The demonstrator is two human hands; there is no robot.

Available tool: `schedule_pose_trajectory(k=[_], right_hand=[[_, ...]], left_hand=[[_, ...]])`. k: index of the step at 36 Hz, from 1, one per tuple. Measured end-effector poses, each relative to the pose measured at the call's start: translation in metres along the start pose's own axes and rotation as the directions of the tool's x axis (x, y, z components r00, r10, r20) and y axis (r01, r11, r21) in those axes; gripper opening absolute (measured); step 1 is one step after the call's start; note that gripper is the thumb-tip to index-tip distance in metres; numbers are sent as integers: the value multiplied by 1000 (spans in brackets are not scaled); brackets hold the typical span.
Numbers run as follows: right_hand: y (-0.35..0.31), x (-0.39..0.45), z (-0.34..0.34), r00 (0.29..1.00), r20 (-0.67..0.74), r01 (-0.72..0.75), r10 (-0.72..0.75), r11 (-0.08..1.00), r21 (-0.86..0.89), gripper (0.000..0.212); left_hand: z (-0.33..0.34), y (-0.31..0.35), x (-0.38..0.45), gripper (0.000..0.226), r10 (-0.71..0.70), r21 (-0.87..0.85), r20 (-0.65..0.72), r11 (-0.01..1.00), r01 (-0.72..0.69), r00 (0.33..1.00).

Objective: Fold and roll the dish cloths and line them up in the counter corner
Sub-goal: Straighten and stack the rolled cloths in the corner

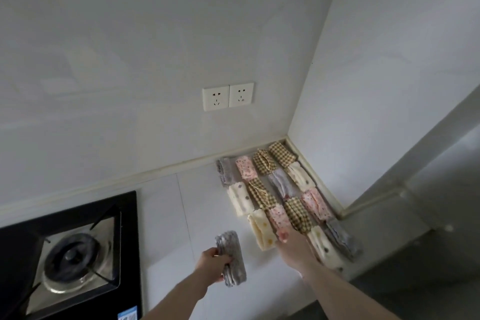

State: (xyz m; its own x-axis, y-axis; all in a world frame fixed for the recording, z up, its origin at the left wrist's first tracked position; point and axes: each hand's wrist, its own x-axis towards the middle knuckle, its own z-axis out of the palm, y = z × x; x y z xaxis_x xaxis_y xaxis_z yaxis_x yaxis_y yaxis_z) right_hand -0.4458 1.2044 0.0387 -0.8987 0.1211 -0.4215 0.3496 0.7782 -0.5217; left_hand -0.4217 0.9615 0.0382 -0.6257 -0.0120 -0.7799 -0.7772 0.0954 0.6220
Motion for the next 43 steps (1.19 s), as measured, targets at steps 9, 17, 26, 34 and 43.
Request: schedule_pose_trajectory(k=[9,17,26,34,43], right_hand=[[7,25,18,998,-29,-60,62,997,49,21],[10,52,29,996,-79,-32,32,999,1,18],[12,61,40,999,-18,-51,52,998,32,16],[6,57,20,996,-93,12,0,992,127,20],[5,59,23,998,-46,-41,45,996,85,21]], left_hand=[[5,-12,13,14,35,297,-57,955,-16,998],[9,-14,29,30,15,343,-158,939,40,987],[24,-13,40,10,-52,390,84,921,15,995],[13,48,56,20,52,599,2,800,-43,999],[23,38,63,66,-208,787,123,616,32,970]])
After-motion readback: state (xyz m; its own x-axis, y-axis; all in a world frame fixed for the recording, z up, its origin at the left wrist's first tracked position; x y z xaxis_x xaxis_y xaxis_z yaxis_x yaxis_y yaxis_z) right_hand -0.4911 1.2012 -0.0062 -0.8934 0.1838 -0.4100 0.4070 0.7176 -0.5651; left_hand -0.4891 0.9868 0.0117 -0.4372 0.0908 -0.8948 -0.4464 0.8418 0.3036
